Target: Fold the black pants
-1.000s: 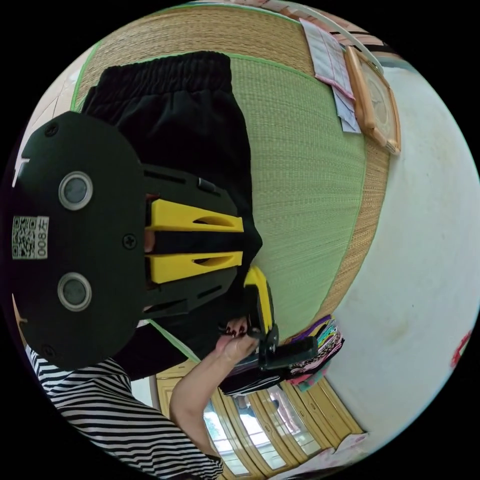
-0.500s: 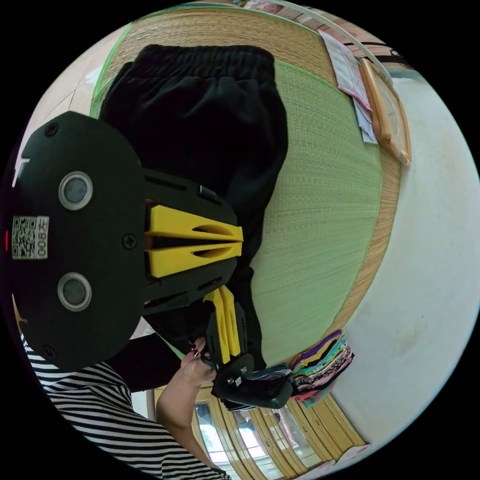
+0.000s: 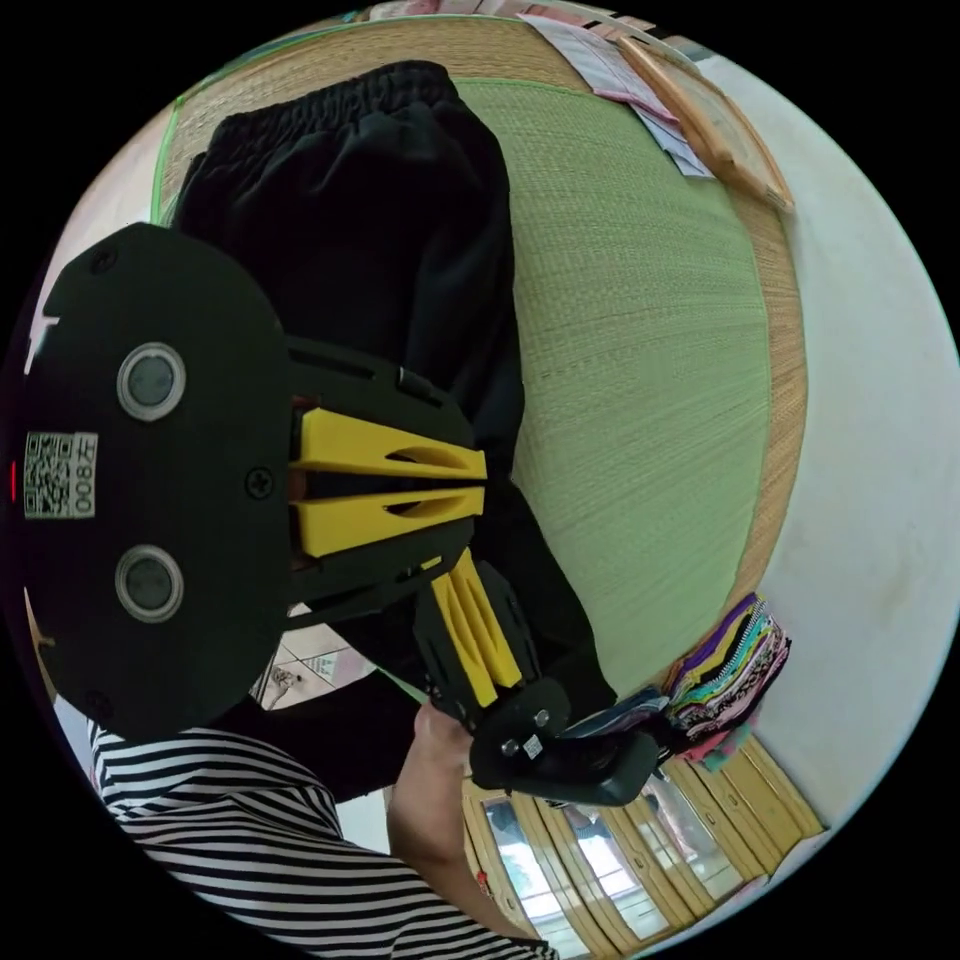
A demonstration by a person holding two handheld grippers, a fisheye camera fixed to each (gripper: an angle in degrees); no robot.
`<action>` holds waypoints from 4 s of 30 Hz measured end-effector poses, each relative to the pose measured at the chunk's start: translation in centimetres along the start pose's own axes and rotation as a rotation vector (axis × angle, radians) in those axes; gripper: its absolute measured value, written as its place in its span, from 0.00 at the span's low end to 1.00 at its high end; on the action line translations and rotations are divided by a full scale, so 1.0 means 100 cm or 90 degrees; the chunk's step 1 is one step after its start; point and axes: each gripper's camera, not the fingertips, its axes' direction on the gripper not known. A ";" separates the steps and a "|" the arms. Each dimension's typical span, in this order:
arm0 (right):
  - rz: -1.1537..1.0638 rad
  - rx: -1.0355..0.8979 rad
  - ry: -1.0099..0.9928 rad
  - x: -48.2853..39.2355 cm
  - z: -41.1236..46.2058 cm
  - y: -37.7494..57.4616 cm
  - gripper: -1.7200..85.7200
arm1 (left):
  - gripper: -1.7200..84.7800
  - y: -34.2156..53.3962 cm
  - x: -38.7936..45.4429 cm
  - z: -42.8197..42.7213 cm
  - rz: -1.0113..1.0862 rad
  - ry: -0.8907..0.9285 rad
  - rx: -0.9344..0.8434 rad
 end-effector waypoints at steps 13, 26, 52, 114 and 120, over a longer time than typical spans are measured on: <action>0.053 -0.006 -0.080 0.048 -0.027 -0.032 0.09 | 0.03 0.052 0.028 -0.002 0.045 -0.005 -0.016; 0.322 0.027 -0.330 0.109 0.008 -0.038 0.10 | 0.03 0.089 0.037 0.011 0.077 -0.046 -0.009; 0.358 0.057 -0.279 0.129 0.004 -0.086 0.02 | 0.04 0.275 -0.096 -0.039 -0.484 -0.031 0.188; 0.310 0.014 -0.170 0.226 -0.037 -0.116 0.02 | 0.06 0.013 -0.047 -0.056 -0.165 -0.014 0.194; 0.233 0.000 -0.075 0.178 -0.023 -0.094 0.02 | 0.08 -0.087 -0.048 -0.025 -0.062 0.008 0.102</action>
